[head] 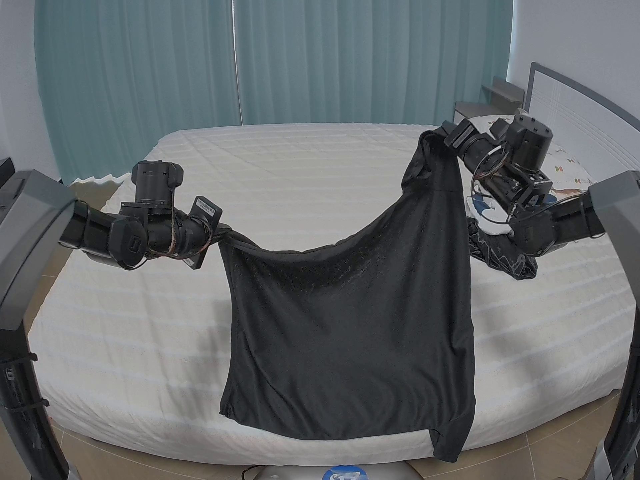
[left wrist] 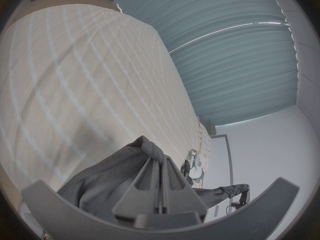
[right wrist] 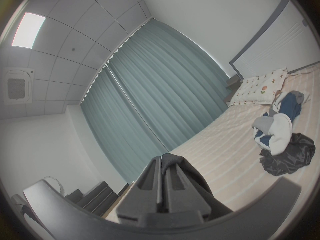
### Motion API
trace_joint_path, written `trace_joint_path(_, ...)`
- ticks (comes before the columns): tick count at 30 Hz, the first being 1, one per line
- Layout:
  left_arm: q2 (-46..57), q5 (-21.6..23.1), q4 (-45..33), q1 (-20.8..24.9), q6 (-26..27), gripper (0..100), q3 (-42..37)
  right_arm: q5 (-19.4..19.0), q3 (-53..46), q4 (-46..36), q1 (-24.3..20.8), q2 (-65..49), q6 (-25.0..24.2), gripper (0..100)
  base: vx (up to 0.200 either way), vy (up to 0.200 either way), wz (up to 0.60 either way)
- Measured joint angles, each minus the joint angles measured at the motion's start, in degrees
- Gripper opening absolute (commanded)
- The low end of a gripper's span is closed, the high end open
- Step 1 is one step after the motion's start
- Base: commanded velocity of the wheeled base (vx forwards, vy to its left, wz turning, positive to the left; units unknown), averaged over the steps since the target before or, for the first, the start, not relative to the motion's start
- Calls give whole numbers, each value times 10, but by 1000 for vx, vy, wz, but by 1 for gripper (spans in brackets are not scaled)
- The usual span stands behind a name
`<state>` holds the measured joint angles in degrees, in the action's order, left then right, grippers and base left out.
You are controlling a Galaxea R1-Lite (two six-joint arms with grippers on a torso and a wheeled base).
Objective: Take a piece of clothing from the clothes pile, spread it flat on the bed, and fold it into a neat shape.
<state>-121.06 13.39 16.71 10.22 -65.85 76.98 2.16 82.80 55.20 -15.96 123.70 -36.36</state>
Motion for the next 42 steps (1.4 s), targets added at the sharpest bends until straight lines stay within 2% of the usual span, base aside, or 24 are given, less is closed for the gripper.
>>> trace_joint_path(1, -12, -4, 1, -1, -1, 100, 10, 2, 4, 1, 0, 10, 0, 100, 0, 0, 0)
trace_joint_path(13, -141, -36, 2, -8, -35, 100, 156, 12, 72, -10, 5, 156, 4, 100, 0, 0, 0)
trace_joint_path(20, -177, -48, -2, -12, -41, 100, 172, 46, 79, -136, 32, 207, 42, 100, 0, 0, 0)
trace_joint_path(25, -178, -47, -4, -16, -30, 100, 136, 53, 56, -208, 57, 218, 56, 100, 0, 0, 0)
trace_joint_path(33, -142, -5, 1, -18, 17, 100, 23, 27, -21, -224, 86, 189, 57, 100, 0, 0, 0)
trace_joint_path(37, -117, 10, 9, -21, 32, 100, -32, 19, -47, -206, 101, 167, 39, 100, 0, 0, 0)
trace_joint_path(42, -92, 20, 54, -25, 38, 100, -97, 12, -56, -119, 115, 147, -15, 100, 0, 0, 0)
